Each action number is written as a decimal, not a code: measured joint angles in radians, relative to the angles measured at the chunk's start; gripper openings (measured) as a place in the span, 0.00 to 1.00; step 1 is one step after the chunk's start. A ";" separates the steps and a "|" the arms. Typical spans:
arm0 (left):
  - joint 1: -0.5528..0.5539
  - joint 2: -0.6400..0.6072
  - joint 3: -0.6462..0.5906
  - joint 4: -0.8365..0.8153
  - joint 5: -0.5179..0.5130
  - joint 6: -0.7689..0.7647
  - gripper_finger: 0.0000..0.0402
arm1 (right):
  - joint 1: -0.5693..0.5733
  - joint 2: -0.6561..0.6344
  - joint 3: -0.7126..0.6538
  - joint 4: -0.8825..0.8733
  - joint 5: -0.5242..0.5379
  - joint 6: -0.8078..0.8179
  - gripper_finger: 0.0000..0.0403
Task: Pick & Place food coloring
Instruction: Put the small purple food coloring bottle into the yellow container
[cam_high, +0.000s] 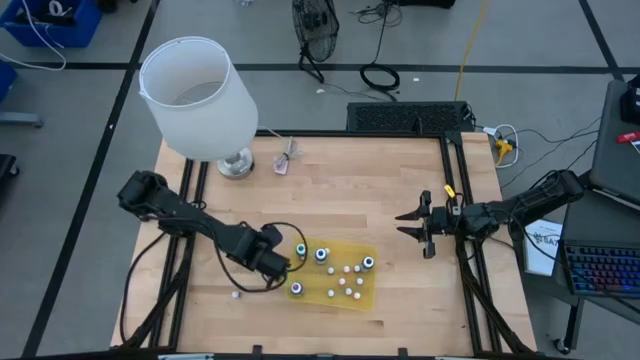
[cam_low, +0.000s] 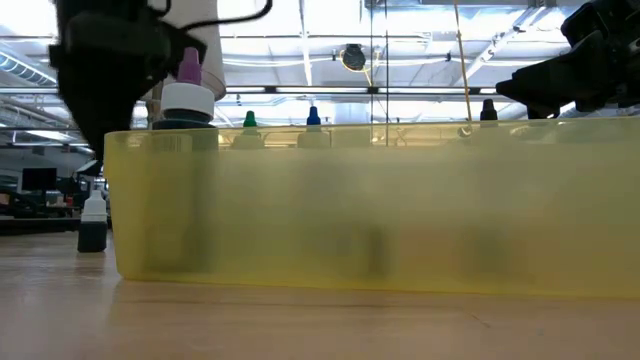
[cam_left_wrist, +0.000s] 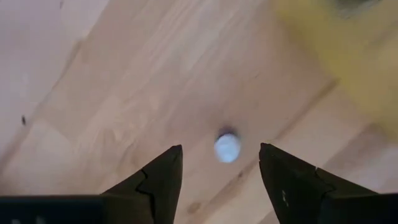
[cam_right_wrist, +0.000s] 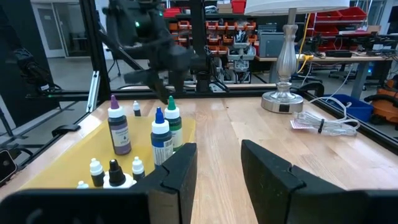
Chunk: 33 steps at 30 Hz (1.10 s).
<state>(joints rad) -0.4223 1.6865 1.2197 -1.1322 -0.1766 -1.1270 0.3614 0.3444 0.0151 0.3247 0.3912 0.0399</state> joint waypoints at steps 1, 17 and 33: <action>0.003 -0.001 -0.016 0.003 0.009 -0.012 0.54 | 0.000 0.000 0.000 0.000 0.000 0.000 0.28; 0.036 -0.002 -0.200 0.273 0.107 0.015 0.54 | 0.000 0.000 0.000 0.000 0.000 0.000 0.28; 0.036 -0.002 -0.228 0.281 0.105 0.010 0.50 | 0.000 0.000 0.000 0.000 0.000 0.000 0.28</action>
<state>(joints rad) -0.3866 1.6842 0.9920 -0.8512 -0.0711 -1.1169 0.3617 0.3446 0.0149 0.3244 0.3912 0.0399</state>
